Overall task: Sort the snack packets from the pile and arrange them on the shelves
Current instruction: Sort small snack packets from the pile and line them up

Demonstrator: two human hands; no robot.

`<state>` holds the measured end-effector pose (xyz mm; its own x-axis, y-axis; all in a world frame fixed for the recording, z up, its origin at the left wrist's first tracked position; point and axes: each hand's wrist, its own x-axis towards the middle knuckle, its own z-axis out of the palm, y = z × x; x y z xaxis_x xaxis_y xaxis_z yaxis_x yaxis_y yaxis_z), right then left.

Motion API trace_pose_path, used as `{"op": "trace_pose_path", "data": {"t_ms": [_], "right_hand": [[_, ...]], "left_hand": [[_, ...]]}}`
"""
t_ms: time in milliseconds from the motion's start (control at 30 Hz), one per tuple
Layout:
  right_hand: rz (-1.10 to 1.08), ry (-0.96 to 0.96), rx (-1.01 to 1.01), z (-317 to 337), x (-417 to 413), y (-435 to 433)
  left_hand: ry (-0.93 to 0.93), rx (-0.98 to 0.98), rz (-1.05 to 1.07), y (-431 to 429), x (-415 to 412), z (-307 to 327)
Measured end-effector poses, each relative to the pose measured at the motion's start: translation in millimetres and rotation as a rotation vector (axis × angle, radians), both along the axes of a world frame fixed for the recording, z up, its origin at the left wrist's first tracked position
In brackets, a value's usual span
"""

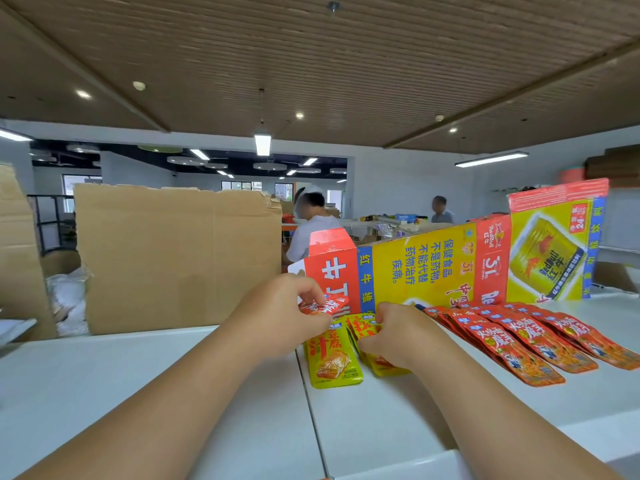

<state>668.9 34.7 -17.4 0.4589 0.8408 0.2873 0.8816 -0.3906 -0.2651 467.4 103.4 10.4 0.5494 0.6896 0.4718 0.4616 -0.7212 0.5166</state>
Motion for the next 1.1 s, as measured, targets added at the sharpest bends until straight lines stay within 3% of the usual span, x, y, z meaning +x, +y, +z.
{"op": "trace_pose_path", "data": {"t_ms": [733,833,933,1100], "right_hand": [[-0.012,-0.087,0.04,4,-7,-4],[0.144,-0.062,0.217,9,-15,-8],[0.348,-0.025,0.257,11,-28,-13],[0.412,0.002,0.316,9,-29,-9]], "left_hand": [[-0.007,0.011,0.024,-2,2,-4],[-0.036,0.03,0.043,-3,3,-5],[-0.068,0.076,0.087,-3,6,-5],[-0.133,0.093,0.064,-4,8,-8]]}}
